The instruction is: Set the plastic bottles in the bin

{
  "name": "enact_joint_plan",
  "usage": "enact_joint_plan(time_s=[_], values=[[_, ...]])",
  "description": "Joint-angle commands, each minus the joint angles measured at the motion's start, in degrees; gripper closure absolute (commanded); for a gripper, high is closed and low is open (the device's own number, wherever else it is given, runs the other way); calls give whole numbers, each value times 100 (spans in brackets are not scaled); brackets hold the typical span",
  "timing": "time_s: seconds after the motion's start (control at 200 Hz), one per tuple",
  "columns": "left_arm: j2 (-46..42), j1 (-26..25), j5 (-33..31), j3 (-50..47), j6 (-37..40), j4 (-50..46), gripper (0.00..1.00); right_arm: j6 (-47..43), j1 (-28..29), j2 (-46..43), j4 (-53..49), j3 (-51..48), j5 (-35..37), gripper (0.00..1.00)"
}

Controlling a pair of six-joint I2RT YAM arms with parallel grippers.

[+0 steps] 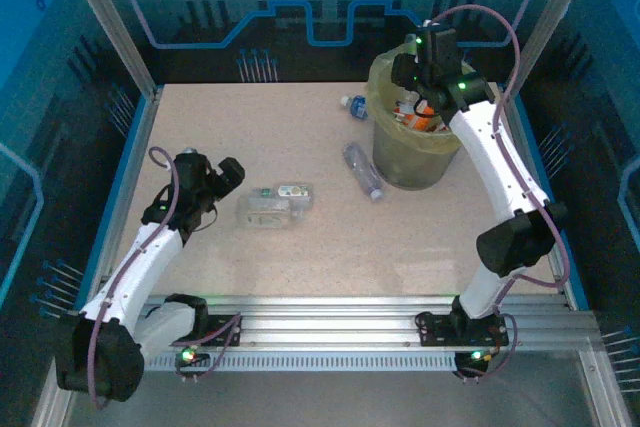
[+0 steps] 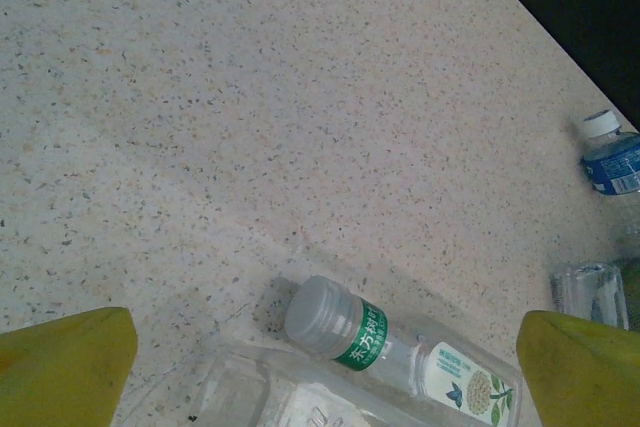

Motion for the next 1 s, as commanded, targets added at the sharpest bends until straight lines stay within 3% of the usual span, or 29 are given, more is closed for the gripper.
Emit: enact_joint_plan(time_s=[0.0, 0.34, 0.49, 0.58, 0.77, 0.89, 0.995], values=[[19, 75, 42, 33, 134, 77, 1, 307, -123, 237, 51, 225, 117, 79], [-154, 75, 4, -6, 131, 31, 1, 456, -135, 702, -132, 328, -127, 75], [-209, 75, -43, 14, 164, 0, 1, 576, -137, 830, -164, 313, -272, 68], [-231, 75, -58, 5, 169, -35, 1, 632, -134, 843, -193, 282, -427, 56], [-307, 75, -83, 5, 160, -101, 1, 660, -120, 644, -237, 18, -464, 17], [-350, 75, -86, 31, 160, -136, 1, 482, -114, 450, -257, -81, -463, 4], [-368, 75, -81, 31, 151, -149, 1, 233, -93, 274, -297, -81, -483, 1]])
